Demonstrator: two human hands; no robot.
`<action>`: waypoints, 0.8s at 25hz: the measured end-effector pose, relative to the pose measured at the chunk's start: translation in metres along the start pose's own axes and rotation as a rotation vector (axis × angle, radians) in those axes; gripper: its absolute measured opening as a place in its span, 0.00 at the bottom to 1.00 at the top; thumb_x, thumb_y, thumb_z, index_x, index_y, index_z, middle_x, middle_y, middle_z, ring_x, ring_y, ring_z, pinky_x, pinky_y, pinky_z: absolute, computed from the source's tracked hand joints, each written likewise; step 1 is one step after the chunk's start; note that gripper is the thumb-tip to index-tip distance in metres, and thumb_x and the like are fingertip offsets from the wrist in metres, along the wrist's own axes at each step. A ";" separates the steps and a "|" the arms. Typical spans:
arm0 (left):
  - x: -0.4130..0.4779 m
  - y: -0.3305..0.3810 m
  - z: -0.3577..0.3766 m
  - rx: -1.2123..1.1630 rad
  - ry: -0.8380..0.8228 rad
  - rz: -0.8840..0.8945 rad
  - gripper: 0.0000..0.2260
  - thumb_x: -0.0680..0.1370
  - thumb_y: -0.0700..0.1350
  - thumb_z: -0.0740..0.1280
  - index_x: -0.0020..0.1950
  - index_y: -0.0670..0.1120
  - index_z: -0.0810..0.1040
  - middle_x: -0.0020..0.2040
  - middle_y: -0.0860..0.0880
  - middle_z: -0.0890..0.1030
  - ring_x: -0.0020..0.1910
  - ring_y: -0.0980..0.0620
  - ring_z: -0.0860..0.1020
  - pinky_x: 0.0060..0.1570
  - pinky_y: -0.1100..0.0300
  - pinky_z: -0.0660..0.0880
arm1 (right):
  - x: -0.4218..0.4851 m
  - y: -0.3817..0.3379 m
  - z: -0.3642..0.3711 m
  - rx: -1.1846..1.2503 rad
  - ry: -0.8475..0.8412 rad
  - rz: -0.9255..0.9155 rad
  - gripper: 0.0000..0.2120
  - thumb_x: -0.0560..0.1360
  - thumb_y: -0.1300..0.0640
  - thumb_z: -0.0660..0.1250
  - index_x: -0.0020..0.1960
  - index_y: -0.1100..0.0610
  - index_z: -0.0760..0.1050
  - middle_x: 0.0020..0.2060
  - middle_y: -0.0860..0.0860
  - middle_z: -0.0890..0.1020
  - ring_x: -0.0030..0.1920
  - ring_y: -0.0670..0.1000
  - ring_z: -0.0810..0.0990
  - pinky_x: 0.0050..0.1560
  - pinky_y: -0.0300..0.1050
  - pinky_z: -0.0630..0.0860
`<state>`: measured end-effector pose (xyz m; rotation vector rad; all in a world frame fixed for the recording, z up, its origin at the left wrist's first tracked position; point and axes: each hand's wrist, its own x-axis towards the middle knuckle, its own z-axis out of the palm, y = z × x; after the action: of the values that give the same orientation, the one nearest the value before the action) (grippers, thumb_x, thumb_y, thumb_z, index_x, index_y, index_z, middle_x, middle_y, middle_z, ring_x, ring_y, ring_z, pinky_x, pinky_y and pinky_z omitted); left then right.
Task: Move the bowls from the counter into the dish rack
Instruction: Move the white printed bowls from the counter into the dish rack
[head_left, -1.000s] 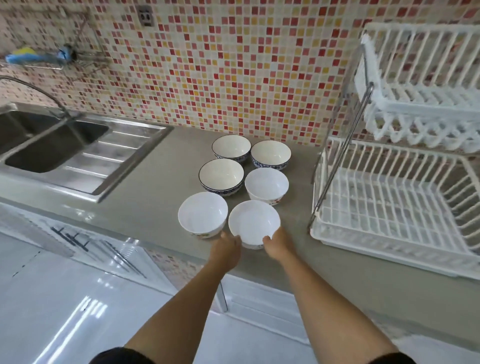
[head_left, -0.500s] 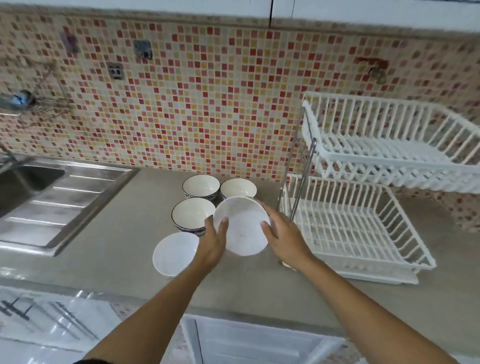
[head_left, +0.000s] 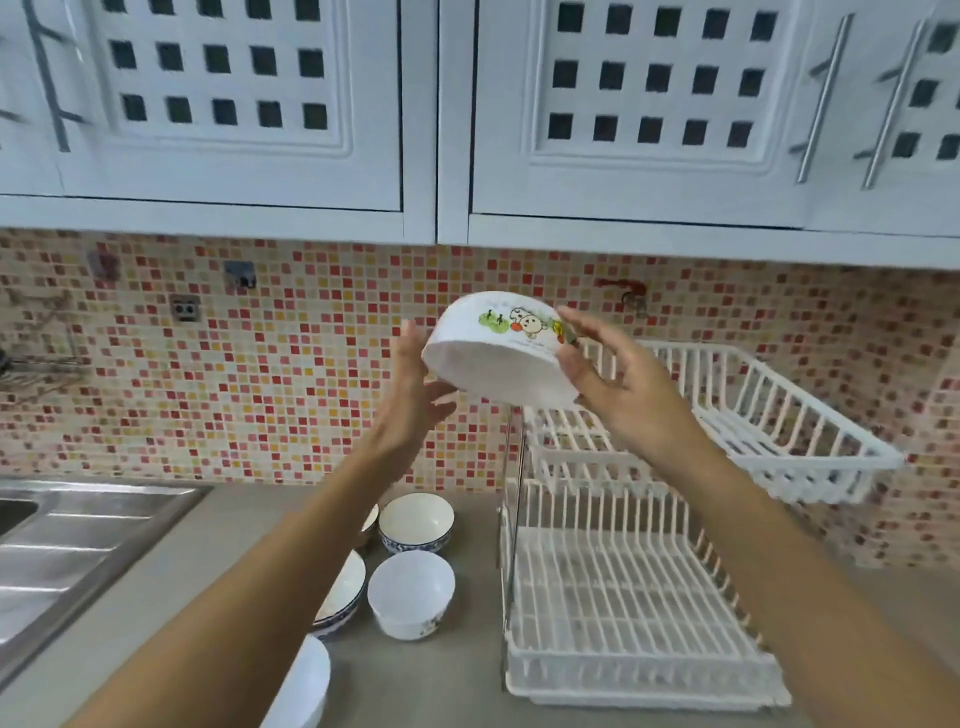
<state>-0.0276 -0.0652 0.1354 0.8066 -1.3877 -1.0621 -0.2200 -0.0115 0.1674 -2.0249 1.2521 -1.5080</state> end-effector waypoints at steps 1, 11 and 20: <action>0.009 0.011 0.009 0.084 -0.031 0.018 0.36 0.73 0.72 0.41 0.70 0.51 0.65 0.67 0.46 0.73 0.66 0.45 0.72 0.68 0.44 0.66 | 0.008 0.002 -0.017 0.007 -0.026 0.006 0.24 0.74 0.44 0.63 0.70 0.41 0.65 0.67 0.44 0.70 0.55 0.46 0.80 0.39 0.37 0.80; 0.108 0.000 0.104 0.586 -0.419 0.028 0.46 0.63 0.65 0.73 0.73 0.48 0.57 0.62 0.47 0.73 0.53 0.54 0.78 0.47 0.65 0.80 | 0.075 0.099 -0.127 -0.169 -0.328 0.179 0.45 0.69 0.55 0.72 0.76 0.45 0.48 0.74 0.49 0.63 0.64 0.41 0.64 0.62 0.37 0.63; 0.174 -0.065 0.144 1.231 -0.524 -0.216 0.46 0.59 0.58 0.79 0.71 0.52 0.63 0.68 0.51 0.73 0.64 0.47 0.73 0.65 0.51 0.71 | 0.115 0.214 -0.098 -0.533 -0.593 0.182 0.46 0.63 0.50 0.78 0.74 0.43 0.56 0.73 0.51 0.64 0.71 0.55 0.64 0.72 0.57 0.63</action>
<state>-0.1962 -0.2288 0.1479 1.6423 -2.4895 -0.4726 -0.3972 -0.2001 0.1276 -2.3319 1.6081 -0.4403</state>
